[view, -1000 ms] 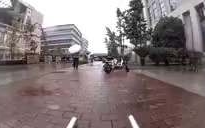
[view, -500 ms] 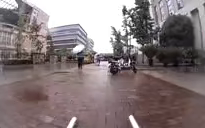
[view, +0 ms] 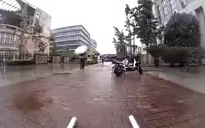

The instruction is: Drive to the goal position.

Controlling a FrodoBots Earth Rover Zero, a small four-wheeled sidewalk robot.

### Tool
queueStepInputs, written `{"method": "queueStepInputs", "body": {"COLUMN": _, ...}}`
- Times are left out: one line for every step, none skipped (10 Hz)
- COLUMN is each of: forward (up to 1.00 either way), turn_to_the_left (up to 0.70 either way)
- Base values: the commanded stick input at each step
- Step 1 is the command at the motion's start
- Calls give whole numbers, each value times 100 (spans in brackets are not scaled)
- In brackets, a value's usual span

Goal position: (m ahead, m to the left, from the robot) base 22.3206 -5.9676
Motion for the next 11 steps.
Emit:
{"method": "queueStepInputs", "body": {"forward": 70, "turn_to_the_left": 0}}
{"method": "queueStepInputs", "body": {"forward": 70, "turn_to_the_left": 0}}
{"method": "queueStepInputs", "body": {"forward": 70, "turn_to_the_left": 14}}
{"method": "queueStepInputs", "body": {"forward": 70, "turn_to_the_left": 14}}
{"method": "queueStepInputs", "body": {"forward": 70, "turn_to_the_left": 14}}
{"method": "queueStepInputs", "body": {"forward": 70, "turn_to_the_left": 14}}
{"method": "queueStepInputs", "body": {"forward": 70, "turn_to_the_left": 14}}
{"method": "queueStepInputs", "body": {"forward": 70, "turn_to_the_left": 14}}
{"method": "queueStepInputs", "body": {"forward": 70, "turn_to_the_left": 14}}
{"method": "queueStepInputs", "body": {"forward": 70, "turn_to_the_left": 3}}
{"method": "queueStepInputs", "body": {"forward": 54, "turn_to_the_left": 0}}
